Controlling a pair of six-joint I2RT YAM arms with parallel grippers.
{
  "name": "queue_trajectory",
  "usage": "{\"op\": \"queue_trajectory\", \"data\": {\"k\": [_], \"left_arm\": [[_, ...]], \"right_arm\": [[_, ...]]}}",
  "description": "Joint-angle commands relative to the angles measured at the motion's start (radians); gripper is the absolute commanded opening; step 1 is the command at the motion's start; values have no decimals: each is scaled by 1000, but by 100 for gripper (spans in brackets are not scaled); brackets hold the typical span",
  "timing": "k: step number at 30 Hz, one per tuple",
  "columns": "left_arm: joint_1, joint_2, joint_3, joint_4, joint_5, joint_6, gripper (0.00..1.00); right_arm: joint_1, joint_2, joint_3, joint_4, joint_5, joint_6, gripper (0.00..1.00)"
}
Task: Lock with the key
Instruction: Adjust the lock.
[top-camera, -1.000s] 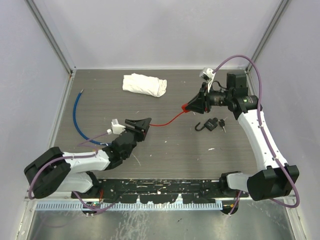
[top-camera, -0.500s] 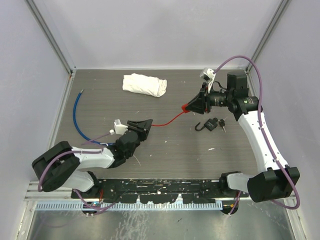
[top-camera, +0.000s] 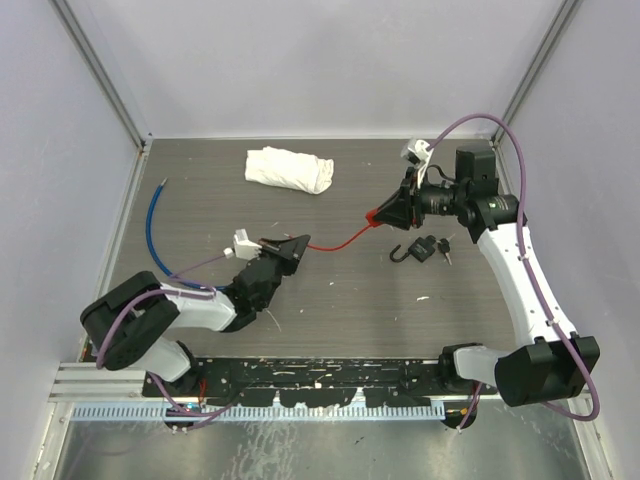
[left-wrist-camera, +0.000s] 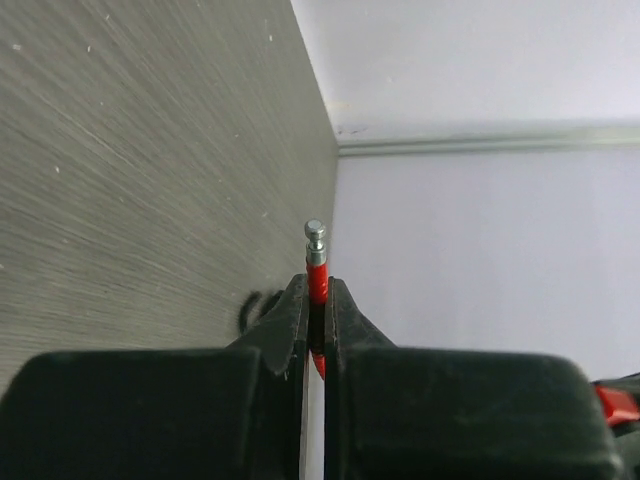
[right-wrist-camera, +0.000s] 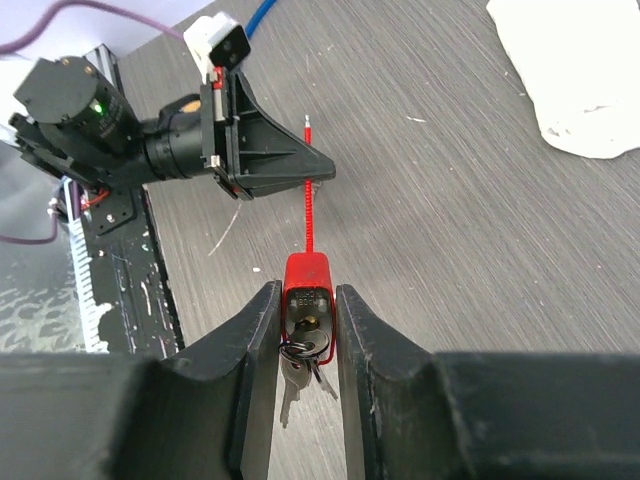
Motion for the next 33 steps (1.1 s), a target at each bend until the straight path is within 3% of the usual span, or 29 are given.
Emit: {"op": "queue_trajectory", "data": {"k": [1, 5, 10, 13, 21, 27, 33], "left_arm": [[13, -58, 68, 23, 121, 321, 0], [9, -159, 210, -370, 279, 665, 0], [4, -228, 290, -547, 473, 1036, 0], [3, -261, 350, -674, 573, 1174, 0], [3, -336, 396, -739, 588, 1289, 0], [3, -339, 450, -778, 736, 1445, 0], [10, -285, 600, -914, 825, 1442, 0]], "right_arm": [[-2, -5, 69, -77, 24, -116, 1], [1, 33, 112, -185, 10, -200, 1], [7, 45, 80, -188, -67, -233, 1], [8, 53, 72, -177, -100, -236, 1], [6, 64, 16, -145, -161, -187, 1], [7, 14, -108, 146, -218, 109, 1], [0, -7, -268, 474, -256, 443, 1]]}}
